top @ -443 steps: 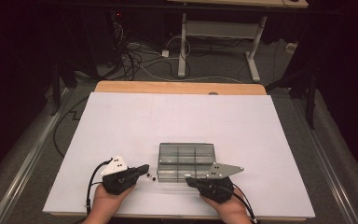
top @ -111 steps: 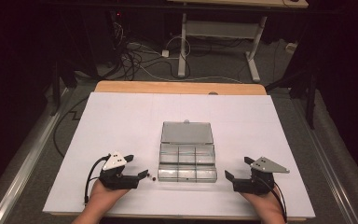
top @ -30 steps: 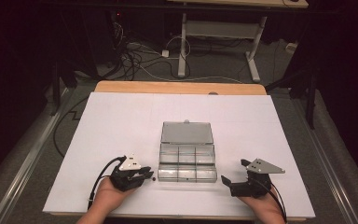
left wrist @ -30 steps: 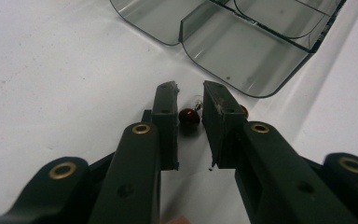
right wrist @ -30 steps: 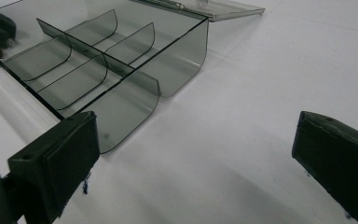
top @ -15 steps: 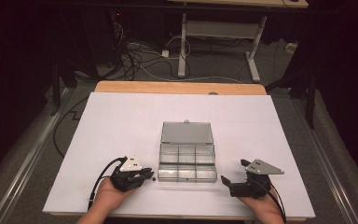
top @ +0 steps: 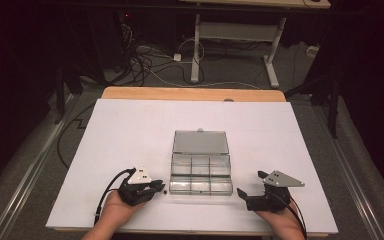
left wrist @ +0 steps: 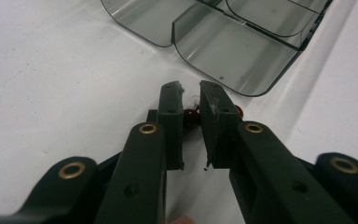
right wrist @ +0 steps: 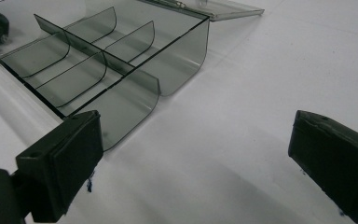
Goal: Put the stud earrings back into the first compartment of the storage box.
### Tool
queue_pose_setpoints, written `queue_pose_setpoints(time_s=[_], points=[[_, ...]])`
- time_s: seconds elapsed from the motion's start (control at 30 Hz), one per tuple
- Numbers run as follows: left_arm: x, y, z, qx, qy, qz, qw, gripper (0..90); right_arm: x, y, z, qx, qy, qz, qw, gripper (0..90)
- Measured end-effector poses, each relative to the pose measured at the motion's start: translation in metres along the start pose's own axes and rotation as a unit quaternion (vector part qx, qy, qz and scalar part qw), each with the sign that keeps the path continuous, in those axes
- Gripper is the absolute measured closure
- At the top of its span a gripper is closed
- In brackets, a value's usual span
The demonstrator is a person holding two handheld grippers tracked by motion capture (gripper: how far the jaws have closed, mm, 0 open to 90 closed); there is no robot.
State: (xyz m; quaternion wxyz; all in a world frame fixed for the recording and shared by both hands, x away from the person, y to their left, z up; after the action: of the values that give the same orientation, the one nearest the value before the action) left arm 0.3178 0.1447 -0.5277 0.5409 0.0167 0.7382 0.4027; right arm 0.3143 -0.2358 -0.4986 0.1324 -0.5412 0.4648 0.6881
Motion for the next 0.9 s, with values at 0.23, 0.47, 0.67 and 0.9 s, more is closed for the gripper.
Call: queue_pose_setpoints(time_s=[0.23,0.47,0.67,0.9], points=[[0.0001,0.0013,0.0006,0.004,0.004,-0.007,1.0,77.4,0.0,-0.0002,-0.0003,0.0,-0.001,0.002,1.0,4.1],[-0.0004,0.0033,0.0019,0.007,0.01,-0.017,0.9998,77.4,0.0,0.0,0.0,0.0,0.0,0.0,1.0,4.0],[-0.0011,0.0034,0.0013,0.01,0.011,-0.023,0.9996,77.4,0.0,0.0001,0.0003,0.0,0.003,-0.001,1.0,4.0],[-0.0017,0.004,0.0023,0.011,0.015,-0.028,0.9994,77.4,0.0,0.0,0.0001,-0.003,0.001,0.0,1.0,3.5]])
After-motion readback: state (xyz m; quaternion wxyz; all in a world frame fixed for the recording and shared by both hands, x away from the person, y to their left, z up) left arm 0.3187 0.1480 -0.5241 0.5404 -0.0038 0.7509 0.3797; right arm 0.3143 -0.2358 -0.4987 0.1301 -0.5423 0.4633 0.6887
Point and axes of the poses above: each handheld gripper's, and its own axes: y roughly backward along the jaws, x roughly out of its underside, z roughly to its left, the point moved 3 cm from there along -y, roughly forward along the jaws, and after that the axes turned 4 degrees about -z, right-handed, at the moved point
